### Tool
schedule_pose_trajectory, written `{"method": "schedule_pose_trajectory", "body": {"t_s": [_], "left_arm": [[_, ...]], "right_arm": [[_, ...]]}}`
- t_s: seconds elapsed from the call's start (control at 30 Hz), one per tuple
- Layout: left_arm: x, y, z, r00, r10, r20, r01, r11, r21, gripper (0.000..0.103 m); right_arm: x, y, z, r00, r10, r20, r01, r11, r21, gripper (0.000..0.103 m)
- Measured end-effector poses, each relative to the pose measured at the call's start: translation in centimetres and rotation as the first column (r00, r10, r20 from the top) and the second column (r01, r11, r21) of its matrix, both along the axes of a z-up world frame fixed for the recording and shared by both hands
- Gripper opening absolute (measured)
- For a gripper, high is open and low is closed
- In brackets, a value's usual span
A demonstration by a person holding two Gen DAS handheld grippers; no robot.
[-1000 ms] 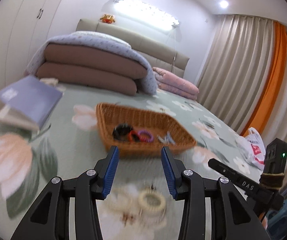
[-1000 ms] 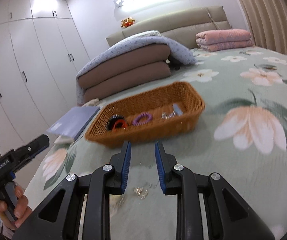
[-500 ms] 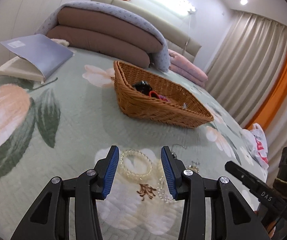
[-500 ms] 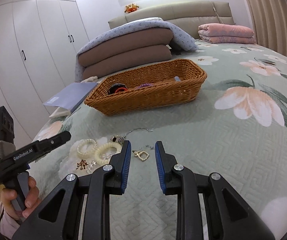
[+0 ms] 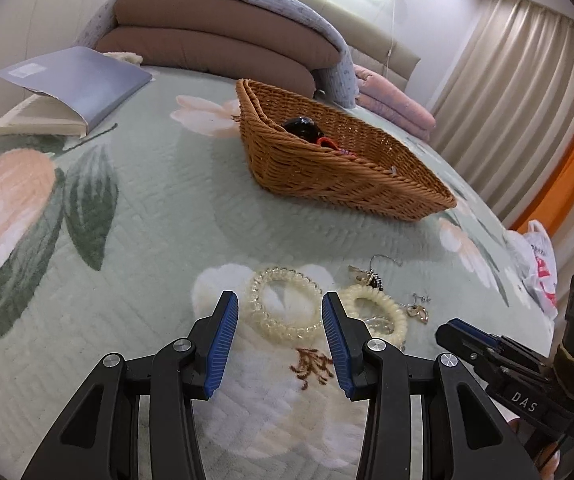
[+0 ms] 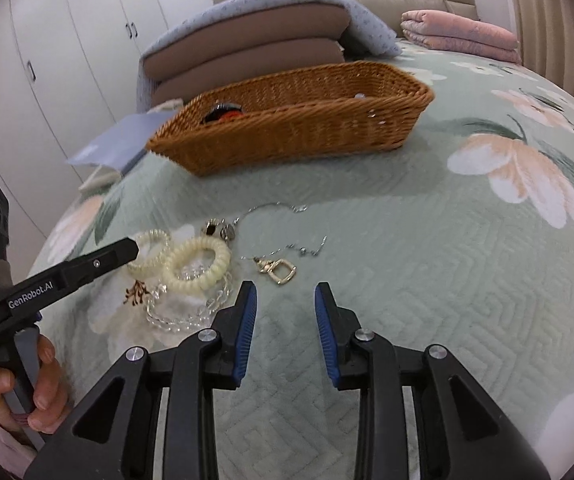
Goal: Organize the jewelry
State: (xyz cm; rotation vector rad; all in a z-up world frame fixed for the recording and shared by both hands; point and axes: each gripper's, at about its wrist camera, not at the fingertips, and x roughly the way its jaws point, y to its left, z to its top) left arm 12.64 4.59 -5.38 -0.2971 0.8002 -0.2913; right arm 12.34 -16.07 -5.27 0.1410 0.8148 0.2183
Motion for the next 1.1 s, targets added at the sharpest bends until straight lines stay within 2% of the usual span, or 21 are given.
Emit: {"method": "schedule_pose_trajectory", "body": {"t_s": [0.23,0.53,0.67,0.7,0.87,1.0,1.1], "left_arm": [[0.3,-0.1,-0.3,1.0,0.006,-0.017,-0.006,1.0,0.001,0.045],[0.4,-0.6,-0.3,1.0,0.009,-0.016,-0.009,0.999,0.041,0.045],[0.5,-0.8,-0.2,1.0,0.009,-0.015,-0.008,0.999,0.052,0.045],[0.4,-0.8,-0.2,1.0,0.009,-0.015,-0.009,0.999,0.05,0.045],[0.5,-0.8,-0.3,1.0,0.01,-0.016,-0.009,0.999,0.05,0.045],[0.5,-1.0,-0.3,1.0,0.011,-0.015,-0.01,0.998,0.065,0.045],[0.5,-0.8,-0.3,1.0,0.01,-0.016,-0.009,0.999,0.054,0.045]], "right_arm": [[1.8,2.0,-0.5,0.999,0.013,-0.033,-0.017,0.994,-0.108,0.033],[2.5,2.8,-0.7,0.999,0.02,-0.026,-0.024,0.987,-0.156,0.034],[2.2,2.6,-0.7,0.999,0.028,-0.017,-0.03,0.99,-0.134,0.024],[2.1,2.4,-0.7,0.999,0.029,-0.015,-0.031,0.992,-0.124,0.018],[1.8,1.9,-0.6,0.999,0.037,-0.006,-0.038,0.995,-0.09,0.017],[2.0,2.1,-0.5,0.999,0.05,-0.017,-0.052,0.995,-0.082,0.019],[2.3,2.0,-0.5,0.996,0.085,-0.035,-0.086,0.995,-0.049,0.033]]}}
